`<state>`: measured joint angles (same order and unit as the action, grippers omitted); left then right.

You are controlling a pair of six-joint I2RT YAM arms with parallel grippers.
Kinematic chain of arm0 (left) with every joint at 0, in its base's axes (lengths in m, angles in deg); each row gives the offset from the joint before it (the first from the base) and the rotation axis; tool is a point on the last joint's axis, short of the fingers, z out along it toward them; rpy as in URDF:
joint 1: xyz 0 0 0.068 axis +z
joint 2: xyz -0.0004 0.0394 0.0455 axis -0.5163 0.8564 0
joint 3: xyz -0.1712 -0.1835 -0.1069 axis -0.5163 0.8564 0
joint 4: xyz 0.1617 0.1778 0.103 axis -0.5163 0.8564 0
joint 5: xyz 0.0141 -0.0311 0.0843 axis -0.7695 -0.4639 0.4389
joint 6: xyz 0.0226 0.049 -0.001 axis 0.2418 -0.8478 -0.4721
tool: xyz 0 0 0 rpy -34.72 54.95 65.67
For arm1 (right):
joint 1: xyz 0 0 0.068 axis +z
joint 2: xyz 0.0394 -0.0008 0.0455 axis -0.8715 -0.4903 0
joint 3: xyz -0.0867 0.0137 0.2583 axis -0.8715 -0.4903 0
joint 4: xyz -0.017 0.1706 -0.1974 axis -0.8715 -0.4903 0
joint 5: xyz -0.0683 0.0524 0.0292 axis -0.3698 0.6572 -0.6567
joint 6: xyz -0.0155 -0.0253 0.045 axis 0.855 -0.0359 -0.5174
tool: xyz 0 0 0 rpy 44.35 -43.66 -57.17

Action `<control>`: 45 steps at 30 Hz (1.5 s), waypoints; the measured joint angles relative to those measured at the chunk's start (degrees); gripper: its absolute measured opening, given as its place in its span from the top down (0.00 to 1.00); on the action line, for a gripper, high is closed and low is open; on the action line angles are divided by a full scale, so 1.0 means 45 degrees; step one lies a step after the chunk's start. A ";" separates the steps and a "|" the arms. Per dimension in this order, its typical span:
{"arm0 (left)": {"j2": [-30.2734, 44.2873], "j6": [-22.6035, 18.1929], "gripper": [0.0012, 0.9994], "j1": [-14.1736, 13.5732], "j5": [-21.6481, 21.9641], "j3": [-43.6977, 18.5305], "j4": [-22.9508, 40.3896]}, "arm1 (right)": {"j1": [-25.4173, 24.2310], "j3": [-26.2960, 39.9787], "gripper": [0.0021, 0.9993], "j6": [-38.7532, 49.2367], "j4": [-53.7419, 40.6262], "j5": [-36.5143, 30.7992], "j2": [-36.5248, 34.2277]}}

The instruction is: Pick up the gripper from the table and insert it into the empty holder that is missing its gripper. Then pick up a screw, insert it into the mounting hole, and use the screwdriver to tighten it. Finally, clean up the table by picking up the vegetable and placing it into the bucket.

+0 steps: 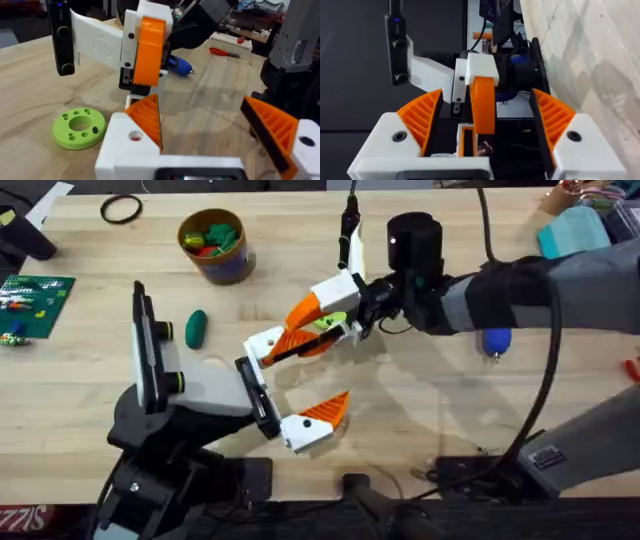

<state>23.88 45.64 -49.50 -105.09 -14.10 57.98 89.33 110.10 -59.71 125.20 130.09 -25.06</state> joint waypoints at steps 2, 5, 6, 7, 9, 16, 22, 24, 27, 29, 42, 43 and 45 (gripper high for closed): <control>0.0000 0.0000 0.01 0.0000 0.0000 0.0000 -0.0002 | 0.0046 -0.0002 0.00 0.0003 -0.0002 0.0088 0.0000; 0.0003 -0.0002 0.01 0.0000 0.0000 0.0000 0.0000 | 0.0094 -0.0002 0.00 0.0003 -0.0007 0.0195 0.0000; 0.0005 0.0001 0.01 0.0000 0.0000 0.0000 -0.0003 | 0.0101 -0.0011 0.00 0.0003 -0.0007 0.0217 0.0000; 0.0002 0.0000 0.01 0.0000 0.0000 0.0000 -0.0005 | 0.0101 -0.0033 0.00 0.0006 -0.0007 0.0238 0.0000; 0.0000 -0.0002 0.01 0.0000 0.0000 0.0000 -0.0003 | 0.0101 -0.0104 0.00 0.0038 -0.0010 0.0251 0.0000; 0.0000 0.0000 0.01 0.0000 0.0000 0.0000 0.0000 | 0.0101 -0.0172 0.33 0.0210 -0.0024 0.0256 0.0000; 0.0000 0.0026 0.01 0.0000 -0.0036 0.0000 0.0027 | 0.0096 -0.0172 0.99 0.0230 -0.0023 0.0456 0.0018; 0.0000 0.0032 0.01 0.0000 -0.0039 0.0000 0.0024 | 0.0096 -0.0172 0.99 0.0234 -0.0026 0.0489 0.0017; 0.0005 0.0046 0.01 0.0000 -0.0039 0.0000 0.0029 | 0.0096 -0.0172 0.99 0.0239 -0.0109 0.0424 0.0019; 0.0005 0.0090 0.01 0.0000 -0.0042 0.0000 0.0032 | 0.0096 -0.0172 0.99 0.0276 -0.0317 0.0346 0.0028; 0.0026 0.0333 0.01 0.0023 0.0110 0.0000 0.0034 | 0.0226 -0.0172 0.99 0.0087 -0.0502 -0.0264 0.0118; 0.0024 0.0351 0.01 0.0045 0.0122 0.0000 0.0034 | 0.0248 -0.0172 0.99 0.0071 -0.0499 -0.0322 0.0145; 0.0024 0.0348 0.01 0.0073 0.0146 0.0000 0.0032 | 0.0271 -0.0172 0.98 0.0030 -0.0505 -0.0435 0.0194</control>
<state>23.98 47.20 -49.17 -104.43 -14.10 58.12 90.55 109.33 -59.58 122.93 128.13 -24.18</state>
